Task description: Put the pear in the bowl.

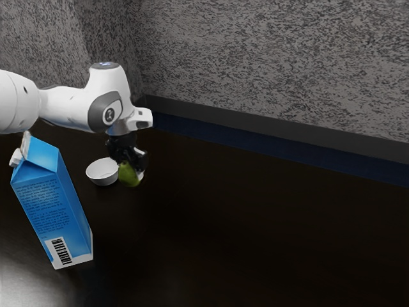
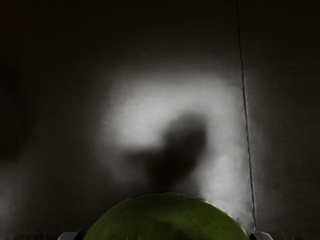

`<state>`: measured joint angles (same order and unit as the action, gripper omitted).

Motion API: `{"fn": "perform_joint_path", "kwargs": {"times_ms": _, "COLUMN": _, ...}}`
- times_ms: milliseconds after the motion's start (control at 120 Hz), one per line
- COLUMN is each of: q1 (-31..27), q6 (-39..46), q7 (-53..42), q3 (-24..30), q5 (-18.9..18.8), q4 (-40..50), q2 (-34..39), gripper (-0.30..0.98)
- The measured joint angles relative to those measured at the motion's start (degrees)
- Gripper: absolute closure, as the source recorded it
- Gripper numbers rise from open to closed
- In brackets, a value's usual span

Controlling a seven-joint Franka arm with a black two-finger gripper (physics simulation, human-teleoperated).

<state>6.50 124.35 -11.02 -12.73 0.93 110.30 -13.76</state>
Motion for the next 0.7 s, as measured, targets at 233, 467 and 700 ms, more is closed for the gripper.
{"fn": "perform_joint_path", "kwargs": {"times_ms": 233, "q1": -10.01, "q6": -4.84, "q7": -4.37, "q3": -2.46, "q5": 4.01, "q4": -16.74, "q2": -13.37, "gripper": 0.33}}
{"fn": "perform_joint_path", "kwargs": {"times_ms": 467, "q1": -13.99, "q6": -6.43, "q7": -9.45, "q3": -2.46, "q5": 7.30, "q4": -25.38, "q2": -20.87, "gripper": 0.31}}
{"fn": "perform_joint_path", "kwargs": {"times_ms": 700, "q1": -14.56, "q6": -6.78, "q7": -13.95, "q3": -2.39, "q5": 8.71, "q4": -29.25, "q2": -23.72, "gripper": 0.18}}
